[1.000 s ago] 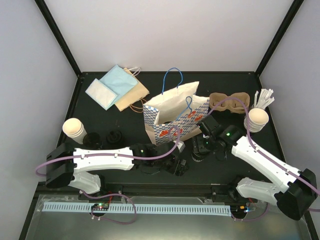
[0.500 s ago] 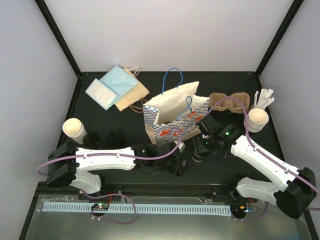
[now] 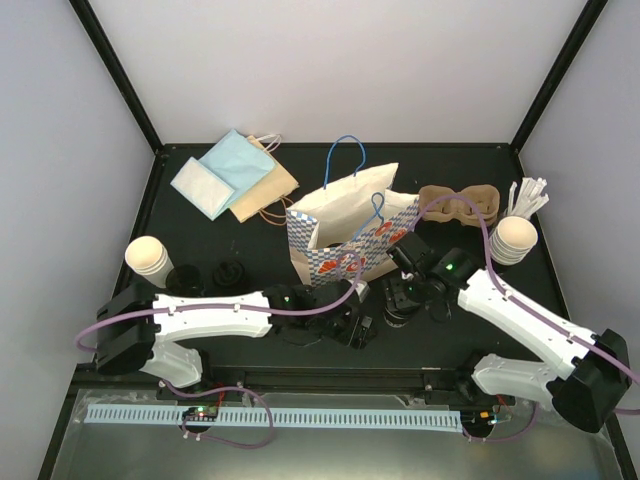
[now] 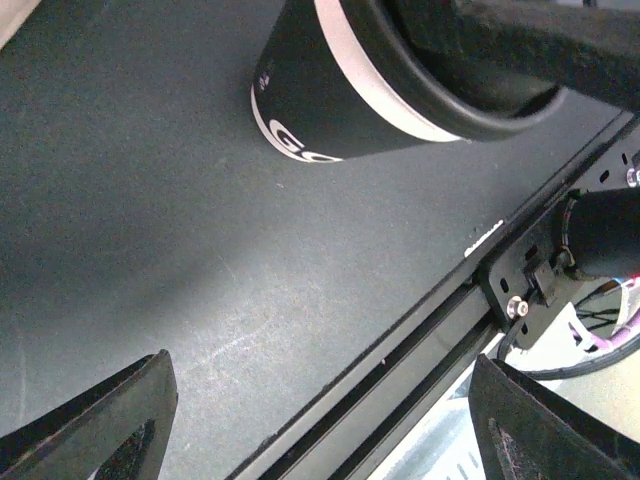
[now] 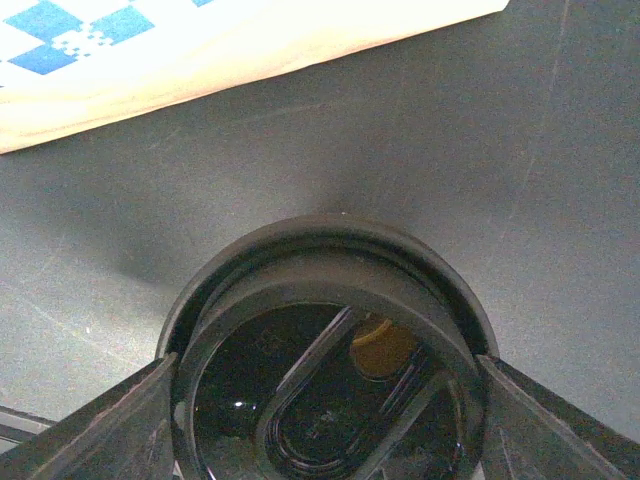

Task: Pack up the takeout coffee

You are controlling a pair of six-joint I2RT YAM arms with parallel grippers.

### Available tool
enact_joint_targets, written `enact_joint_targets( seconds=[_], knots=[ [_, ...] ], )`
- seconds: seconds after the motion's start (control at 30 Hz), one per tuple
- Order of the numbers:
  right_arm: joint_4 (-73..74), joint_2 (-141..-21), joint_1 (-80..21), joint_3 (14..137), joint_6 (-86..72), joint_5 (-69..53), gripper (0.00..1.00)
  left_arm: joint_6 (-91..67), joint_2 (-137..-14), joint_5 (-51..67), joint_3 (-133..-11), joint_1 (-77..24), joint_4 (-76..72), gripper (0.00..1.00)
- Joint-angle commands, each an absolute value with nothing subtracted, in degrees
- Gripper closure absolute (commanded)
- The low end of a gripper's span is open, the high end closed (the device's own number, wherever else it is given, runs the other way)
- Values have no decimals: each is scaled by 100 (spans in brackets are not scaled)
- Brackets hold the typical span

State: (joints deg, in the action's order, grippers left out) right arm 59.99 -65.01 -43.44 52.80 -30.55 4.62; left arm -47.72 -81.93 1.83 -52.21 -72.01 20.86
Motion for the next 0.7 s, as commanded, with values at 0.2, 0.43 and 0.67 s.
enact_joint_targets(
  seconds=[0.2,0.43,0.67],
  knots=[
    [6135,-6619,-4420,5148,-3184,412,24,-4657,-8462,404,-5481,-6872,1631,18],
    [6090,-6262,-4472,4938,-3397,241,26,-4538,-8683,487,-5594,-6772,1490,24],
    [5953,-6067,-4513,4751,-3534,8,26,-4543,-8772,505,-5590,-6756,1357,26]
  ],
)
